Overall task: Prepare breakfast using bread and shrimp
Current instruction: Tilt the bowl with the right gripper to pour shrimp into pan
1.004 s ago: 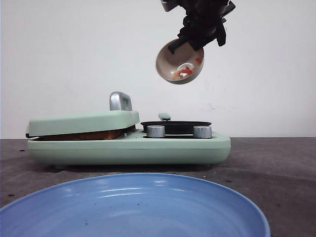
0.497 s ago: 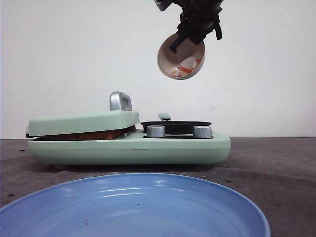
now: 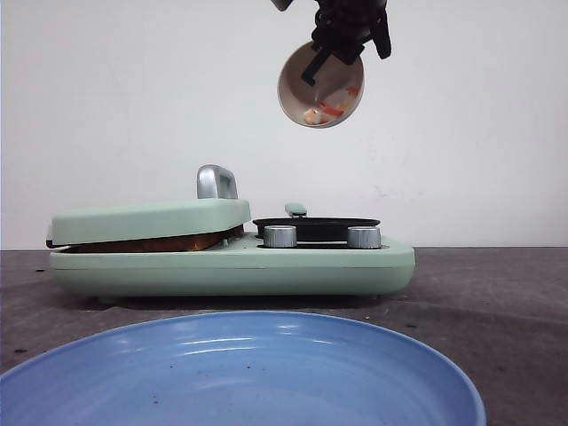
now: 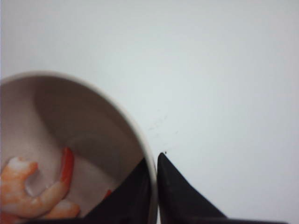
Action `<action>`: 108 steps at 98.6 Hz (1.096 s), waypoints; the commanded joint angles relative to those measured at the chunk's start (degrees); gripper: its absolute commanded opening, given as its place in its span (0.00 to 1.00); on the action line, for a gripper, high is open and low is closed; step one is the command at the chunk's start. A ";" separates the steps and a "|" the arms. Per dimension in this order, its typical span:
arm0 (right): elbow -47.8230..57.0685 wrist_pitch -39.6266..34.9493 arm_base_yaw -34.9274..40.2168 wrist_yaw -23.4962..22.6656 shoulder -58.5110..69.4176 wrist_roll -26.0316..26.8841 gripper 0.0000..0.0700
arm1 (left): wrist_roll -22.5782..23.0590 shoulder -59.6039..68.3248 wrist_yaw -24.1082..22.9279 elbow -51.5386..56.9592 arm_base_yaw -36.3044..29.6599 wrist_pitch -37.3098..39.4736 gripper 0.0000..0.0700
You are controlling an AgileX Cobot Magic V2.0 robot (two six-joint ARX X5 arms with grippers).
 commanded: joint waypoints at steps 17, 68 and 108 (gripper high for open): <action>1.38 1.62 0.59 0.17 1.70 -4.50 0.00 | 0.46 0.11 0.28 1.29 -0.35 -0.24 0.01; 1.01 4.79 2.08 0.13 5.42 -9.11 0.00 | 0.48 0.11 0.26 1.29 -0.35 -0.72 0.01; 1.01 12.57 2.08 -1.29 5.44 -16.70 0.00 | 0.92 0.11 0.24 1.29 -0.35 -1.03 0.01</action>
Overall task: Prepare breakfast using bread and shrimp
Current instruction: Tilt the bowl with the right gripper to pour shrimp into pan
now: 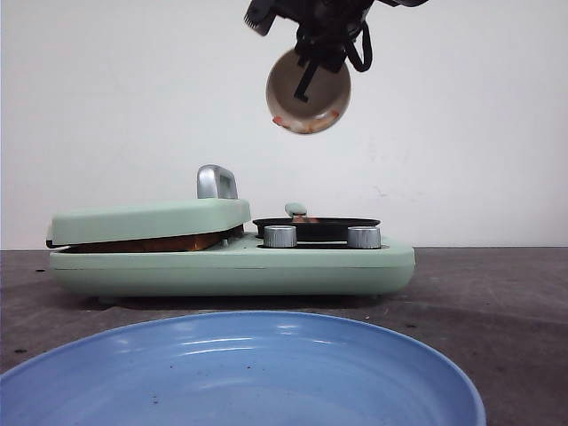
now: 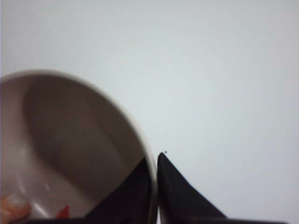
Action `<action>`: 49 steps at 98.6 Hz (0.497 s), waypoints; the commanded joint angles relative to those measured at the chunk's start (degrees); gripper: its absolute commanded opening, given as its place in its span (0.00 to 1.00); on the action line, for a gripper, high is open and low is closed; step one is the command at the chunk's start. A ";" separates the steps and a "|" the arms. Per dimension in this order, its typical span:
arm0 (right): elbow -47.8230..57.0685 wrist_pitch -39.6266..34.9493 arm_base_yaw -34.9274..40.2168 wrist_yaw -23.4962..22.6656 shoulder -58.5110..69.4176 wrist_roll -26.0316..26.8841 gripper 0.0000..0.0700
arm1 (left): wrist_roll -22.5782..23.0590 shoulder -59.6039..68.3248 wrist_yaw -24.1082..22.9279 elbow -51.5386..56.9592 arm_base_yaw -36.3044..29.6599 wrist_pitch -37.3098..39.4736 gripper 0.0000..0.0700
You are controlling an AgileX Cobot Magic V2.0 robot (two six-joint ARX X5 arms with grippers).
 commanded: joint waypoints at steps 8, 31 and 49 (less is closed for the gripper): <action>1.03 0.52 0.57 -0.28 0.87 -2.51 0.00 | 0.72 0.11 0.26 1.29 -0.35 0.50 0.01; 1.03 0.55 0.55 -0.13 0.87 -2.45 0.00 | 0.72 0.11 0.26 1.29 -0.35 0.46 0.01; 1.03 0.57 0.55 1.46 0.87 -2.29 0.00 | 0.72 0.11 0.26 1.29 -0.35 0.55 0.01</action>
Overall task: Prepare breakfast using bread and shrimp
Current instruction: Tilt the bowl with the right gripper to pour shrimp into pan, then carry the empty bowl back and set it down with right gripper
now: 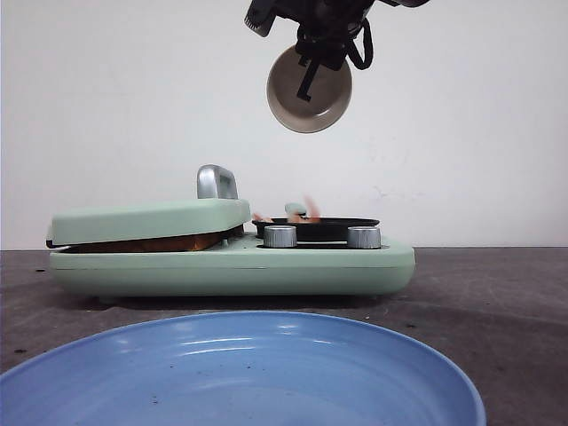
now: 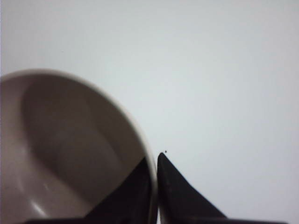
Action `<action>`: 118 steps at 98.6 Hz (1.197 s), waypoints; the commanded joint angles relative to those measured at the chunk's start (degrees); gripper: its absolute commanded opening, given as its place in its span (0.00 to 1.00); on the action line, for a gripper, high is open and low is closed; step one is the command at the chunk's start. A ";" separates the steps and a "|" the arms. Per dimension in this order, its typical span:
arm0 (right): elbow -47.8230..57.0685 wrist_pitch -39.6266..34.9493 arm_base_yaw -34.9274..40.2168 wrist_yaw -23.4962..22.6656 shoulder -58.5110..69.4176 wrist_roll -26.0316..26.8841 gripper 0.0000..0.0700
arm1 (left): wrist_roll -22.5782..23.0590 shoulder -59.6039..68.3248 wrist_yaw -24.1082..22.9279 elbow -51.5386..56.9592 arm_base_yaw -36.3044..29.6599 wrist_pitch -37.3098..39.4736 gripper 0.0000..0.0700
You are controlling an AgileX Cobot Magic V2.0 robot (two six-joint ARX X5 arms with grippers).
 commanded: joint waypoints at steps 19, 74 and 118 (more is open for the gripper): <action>1.03 0.52 0.46 1.97 0.68 3.76 0.01 | 0.70 0.11 0.24 1.29 -0.35 0.68 0.01; 1.99 -56.17 -19.69 -22.56 -14.23 73.64 0.01 | 0.74 0.46 0.24 1.29 -0.35 7.61 0.01; -6.25 -71.87 -34.93 -30.95 -13.90 75.78 0.01 | 0.72 0.87 0.24 1.29 -0.35 8.50 0.01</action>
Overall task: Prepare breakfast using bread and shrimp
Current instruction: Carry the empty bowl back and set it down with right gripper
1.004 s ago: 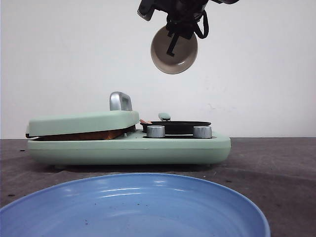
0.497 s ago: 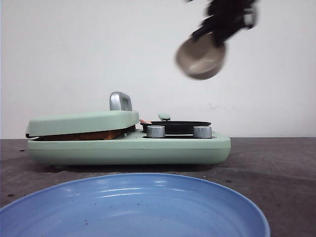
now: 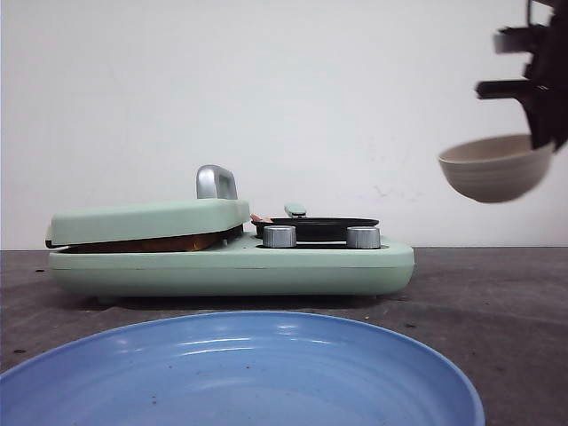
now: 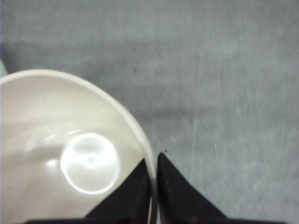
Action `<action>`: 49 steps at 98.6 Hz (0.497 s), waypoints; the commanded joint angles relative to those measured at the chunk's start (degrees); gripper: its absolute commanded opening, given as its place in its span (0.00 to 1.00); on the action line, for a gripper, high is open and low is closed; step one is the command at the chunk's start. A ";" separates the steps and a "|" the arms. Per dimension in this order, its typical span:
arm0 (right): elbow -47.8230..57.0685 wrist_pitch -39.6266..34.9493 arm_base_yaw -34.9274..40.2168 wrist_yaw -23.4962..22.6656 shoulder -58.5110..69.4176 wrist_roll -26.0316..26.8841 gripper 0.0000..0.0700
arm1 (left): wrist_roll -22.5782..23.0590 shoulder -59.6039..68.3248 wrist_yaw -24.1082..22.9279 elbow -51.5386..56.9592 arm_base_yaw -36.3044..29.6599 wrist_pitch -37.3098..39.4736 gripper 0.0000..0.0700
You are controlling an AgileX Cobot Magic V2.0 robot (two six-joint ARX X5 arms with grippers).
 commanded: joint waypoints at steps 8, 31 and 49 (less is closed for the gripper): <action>-4.20 -0.44 -2.21 -0.42 1.20 1.18 0.01 | 0.68 0.46 0.26 1.29 -0.35 0.74 0.01; -12.90 1.14 -4.76 -0.48 1.29 0.20 0.01 | 0.26 0.46 0.26 1.29 -0.35 0.72 0.01; -14.36 2.12 -5.16 -0.44 1.29 -0.17 0.24 | -0.24 0.46 0.26 1.29 -0.35 0.63 0.01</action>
